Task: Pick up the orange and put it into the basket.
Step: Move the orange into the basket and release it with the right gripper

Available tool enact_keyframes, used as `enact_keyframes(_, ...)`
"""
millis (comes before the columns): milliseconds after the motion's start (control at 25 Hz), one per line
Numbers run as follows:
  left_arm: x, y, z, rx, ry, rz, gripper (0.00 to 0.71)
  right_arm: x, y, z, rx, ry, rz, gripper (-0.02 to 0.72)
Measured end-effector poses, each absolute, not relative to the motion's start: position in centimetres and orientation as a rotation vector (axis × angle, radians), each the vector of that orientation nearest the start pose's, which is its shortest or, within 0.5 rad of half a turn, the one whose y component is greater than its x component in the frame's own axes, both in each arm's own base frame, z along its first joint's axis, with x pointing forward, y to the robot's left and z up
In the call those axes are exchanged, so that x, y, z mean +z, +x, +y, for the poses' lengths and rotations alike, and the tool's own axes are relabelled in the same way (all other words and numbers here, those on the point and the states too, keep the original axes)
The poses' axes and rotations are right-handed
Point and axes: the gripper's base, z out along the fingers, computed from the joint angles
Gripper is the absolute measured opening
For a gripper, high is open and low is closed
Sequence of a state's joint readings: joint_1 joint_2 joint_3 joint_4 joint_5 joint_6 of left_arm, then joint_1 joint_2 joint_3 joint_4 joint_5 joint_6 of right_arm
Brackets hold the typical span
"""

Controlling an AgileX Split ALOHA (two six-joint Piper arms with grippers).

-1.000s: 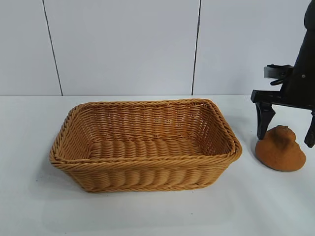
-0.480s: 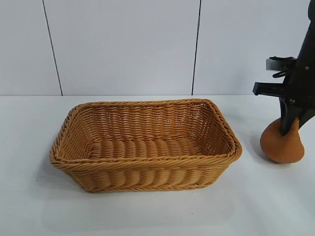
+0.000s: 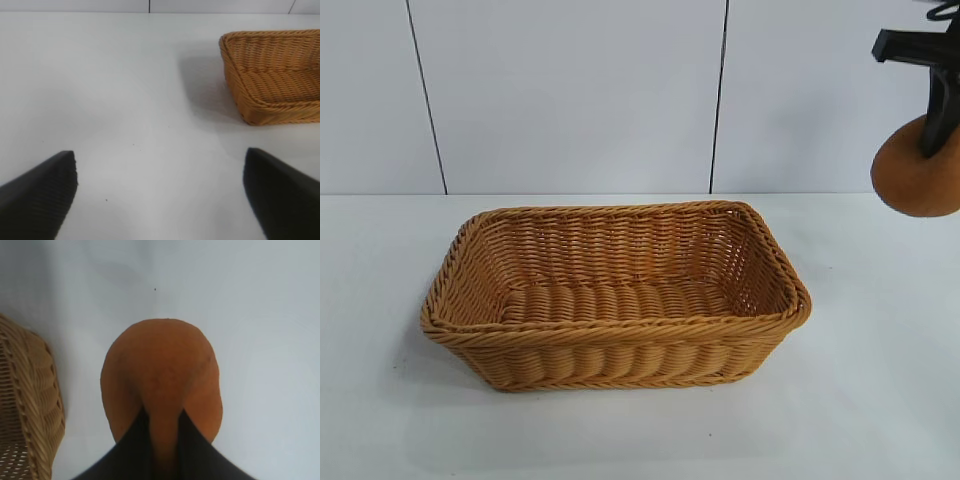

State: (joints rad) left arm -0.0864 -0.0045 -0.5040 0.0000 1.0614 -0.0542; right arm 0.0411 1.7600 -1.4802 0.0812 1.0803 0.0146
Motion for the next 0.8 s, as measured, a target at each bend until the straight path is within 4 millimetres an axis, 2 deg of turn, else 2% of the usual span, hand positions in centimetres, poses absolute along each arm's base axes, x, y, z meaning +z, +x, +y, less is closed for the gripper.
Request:
enact_keyframes(120,27.8,-0.6,0.1,-0.088,0.033,2.037,0.643,29.5,36.0,2.2,0.130,-0.001,2.833,0.023)
enact_keyframes(320,27.8,-0.6,0.1,-0.088,0.033,2.037,0.643,31.1,36.0,2.8,0.228,0.008,2.820,0.023)
enact_keyframes(480,27.8,-0.6,0.1,-0.088,0.033,2.037,0.643,31.5,35.8,6.2,0.313,-0.087,2.791,0.023)
enact_keyframes(600,27.8,-0.6,0.1,-0.088,0.033,2.037,0.643,31.6,35.3,10.0,0.351,-0.202,2.749,0.023)
enact_keyframes(800,27.8,-0.6,0.1,-0.088,0.033,2.037,0.643,31.9,33.5,16.8,0.423,-0.382,2.671,0.023)
